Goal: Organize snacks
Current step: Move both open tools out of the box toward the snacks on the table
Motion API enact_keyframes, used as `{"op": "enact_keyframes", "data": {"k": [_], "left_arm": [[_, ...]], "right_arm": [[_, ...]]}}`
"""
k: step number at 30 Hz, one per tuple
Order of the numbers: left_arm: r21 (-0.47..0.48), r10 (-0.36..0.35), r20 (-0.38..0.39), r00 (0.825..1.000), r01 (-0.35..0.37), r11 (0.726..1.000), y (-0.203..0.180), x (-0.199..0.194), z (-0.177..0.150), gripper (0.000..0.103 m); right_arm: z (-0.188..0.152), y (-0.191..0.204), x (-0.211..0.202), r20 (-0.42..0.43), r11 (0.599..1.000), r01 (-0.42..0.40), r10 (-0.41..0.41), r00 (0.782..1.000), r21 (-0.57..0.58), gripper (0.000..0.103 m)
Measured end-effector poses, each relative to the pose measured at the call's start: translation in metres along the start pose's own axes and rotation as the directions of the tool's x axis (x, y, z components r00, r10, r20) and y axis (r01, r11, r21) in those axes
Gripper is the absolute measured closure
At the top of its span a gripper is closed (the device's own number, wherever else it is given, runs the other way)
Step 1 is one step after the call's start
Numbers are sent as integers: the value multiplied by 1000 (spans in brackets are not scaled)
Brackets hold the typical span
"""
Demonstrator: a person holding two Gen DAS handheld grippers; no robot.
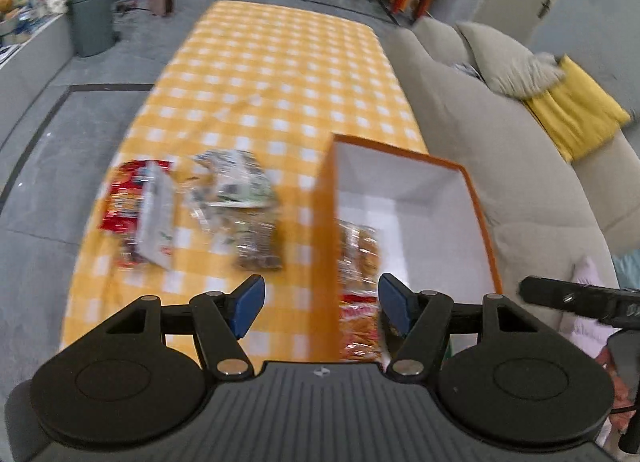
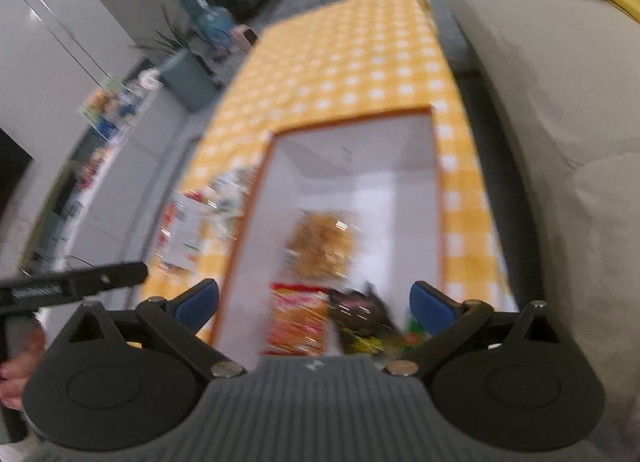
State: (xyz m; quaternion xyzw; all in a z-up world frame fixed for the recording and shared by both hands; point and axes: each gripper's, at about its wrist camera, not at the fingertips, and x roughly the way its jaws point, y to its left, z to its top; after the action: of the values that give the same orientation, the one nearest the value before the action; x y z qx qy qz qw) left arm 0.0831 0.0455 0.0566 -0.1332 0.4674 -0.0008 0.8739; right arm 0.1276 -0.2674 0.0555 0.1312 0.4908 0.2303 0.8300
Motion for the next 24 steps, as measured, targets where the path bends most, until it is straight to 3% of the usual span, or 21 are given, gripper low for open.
{"op": "enact_keyframes", "data": {"k": [3,8,14,17,21,24], "left_arm": [[-62,15,22,1000,-14,998,30,-10,1,26],[-173,45,33,998,-38,984,80,-15,-2,26],[-373,66,70,995,-35,927,142,-15,-10,26],[-401,79,92,993,-36,915,163,-8,-13,26],[-421,141,119,983,-79,903,182,5,-20,26],[-430,133,101,986,-77,900,197,23,-23,26]], "right_arm": [[5,16,1,36,999,-31,30,999,23,3],[9,57,13,144,1000,-7,5,990,9,3],[4,114,52,174,996,-14,29,984,-87,3],[-9,145,76,203,987,4,29,979,-161,3],[-29,182,108,250,958,-18,93,964,-288,3],[-40,203,135,254,939,-9,102,962,-345,3]]}}
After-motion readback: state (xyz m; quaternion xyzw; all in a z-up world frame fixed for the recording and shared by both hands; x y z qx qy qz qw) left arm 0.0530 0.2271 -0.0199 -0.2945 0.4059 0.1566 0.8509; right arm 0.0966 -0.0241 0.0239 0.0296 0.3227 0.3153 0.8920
